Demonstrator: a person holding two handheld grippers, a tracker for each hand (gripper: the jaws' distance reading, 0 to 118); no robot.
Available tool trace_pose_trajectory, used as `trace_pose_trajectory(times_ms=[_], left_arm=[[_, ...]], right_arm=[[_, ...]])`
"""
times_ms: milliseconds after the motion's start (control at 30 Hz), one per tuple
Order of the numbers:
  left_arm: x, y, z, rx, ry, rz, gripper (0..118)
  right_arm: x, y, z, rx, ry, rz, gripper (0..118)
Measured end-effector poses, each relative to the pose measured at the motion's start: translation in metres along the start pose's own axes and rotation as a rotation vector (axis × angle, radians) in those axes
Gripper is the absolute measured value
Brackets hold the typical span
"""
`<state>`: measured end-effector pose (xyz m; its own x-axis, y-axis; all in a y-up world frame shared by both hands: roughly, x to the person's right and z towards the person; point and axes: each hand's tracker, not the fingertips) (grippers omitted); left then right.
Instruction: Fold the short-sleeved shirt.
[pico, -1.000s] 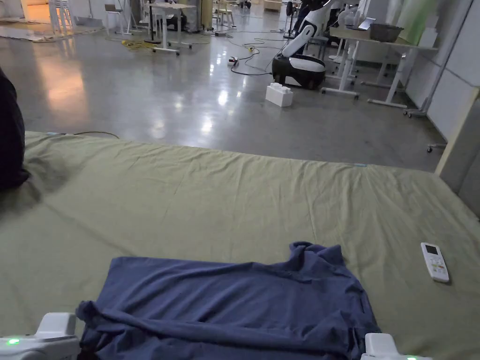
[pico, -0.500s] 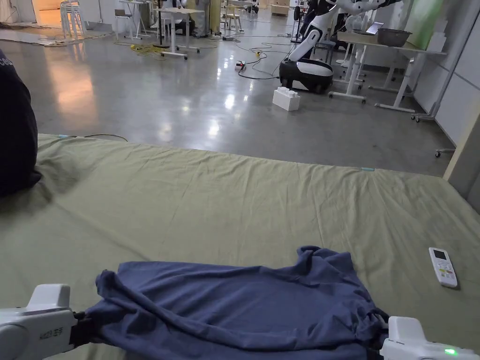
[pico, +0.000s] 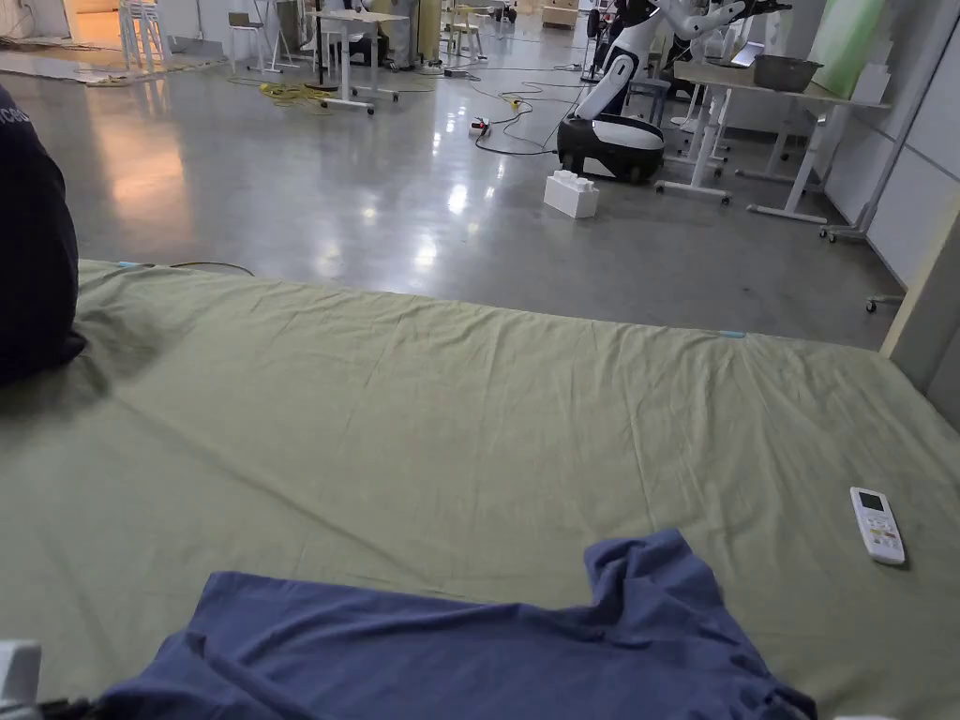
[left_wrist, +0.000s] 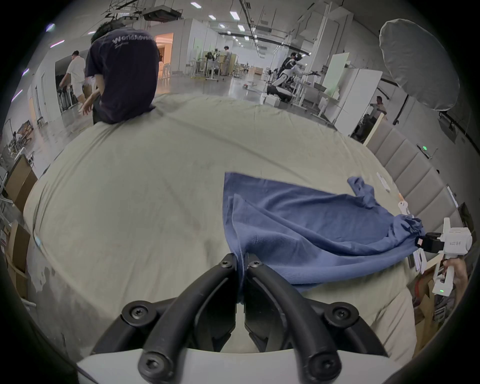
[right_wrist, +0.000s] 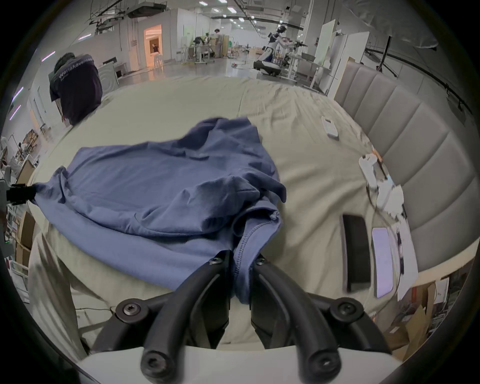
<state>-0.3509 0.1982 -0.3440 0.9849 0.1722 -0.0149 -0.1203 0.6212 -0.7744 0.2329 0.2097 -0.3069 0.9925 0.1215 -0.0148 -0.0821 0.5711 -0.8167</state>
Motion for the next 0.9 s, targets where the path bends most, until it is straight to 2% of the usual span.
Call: trace_pose_trajectory(times_ms=[300,400,467,533,567,600,633,700,767,900], left_arm=[[-0.009,-0.079,-0.033,-0.133,0.076,0.003,5],[-0.003,-0.086,-0.046,-0.147,0.105,-0.025,5],[0.000,-0.088,-0.050,-0.149,0.120,-0.036,8],[0.002,-0.084,-0.050,-0.149,0.130,-0.047,9],[0.003,-0.084,-0.049,-0.148,0.131,-0.052,12],[0.004,-0.083,-0.047,-0.150,0.133,-0.053,23],[0.005,-0.077,-0.044,-0.150,0.134,-0.055,35],[0.009,-0.072,-0.036,-0.101,0.135,-0.065,52],[0.017,-0.058,-0.026,-0.024,0.123,-0.072,53],[0.040,-0.027,-0.013,0.141,0.085,-0.086,53]], right_arm=[[-0.019,-0.080,-0.040,-0.084,-0.035,-0.020,14],[-0.022,-0.087,-0.054,-0.071,-0.045,-0.015,26],[-0.024,-0.088,-0.056,-0.063,-0.047,-0.011,44],[-0.025,-0.089,-0.054,-0.041,-0.068,0.000,48],[-0.026,-0.089,-0.052,-0.040,-0.081,0.002,58],[-0.025,-0.087,-0.048,-0.040,-0.103,0.001,72],[-0.026,-0.084,-0.041,-0.035,-0.143,0.000,76],[-0.026,-0.078,-0.027,0.018,-0.168,-0.022,78],[-0.028,-0.066,-0.010,0.114,-0.165,-0.041,85],[-0.038,-0.034,0.021,0.316,-0.166,-0.079,86]])
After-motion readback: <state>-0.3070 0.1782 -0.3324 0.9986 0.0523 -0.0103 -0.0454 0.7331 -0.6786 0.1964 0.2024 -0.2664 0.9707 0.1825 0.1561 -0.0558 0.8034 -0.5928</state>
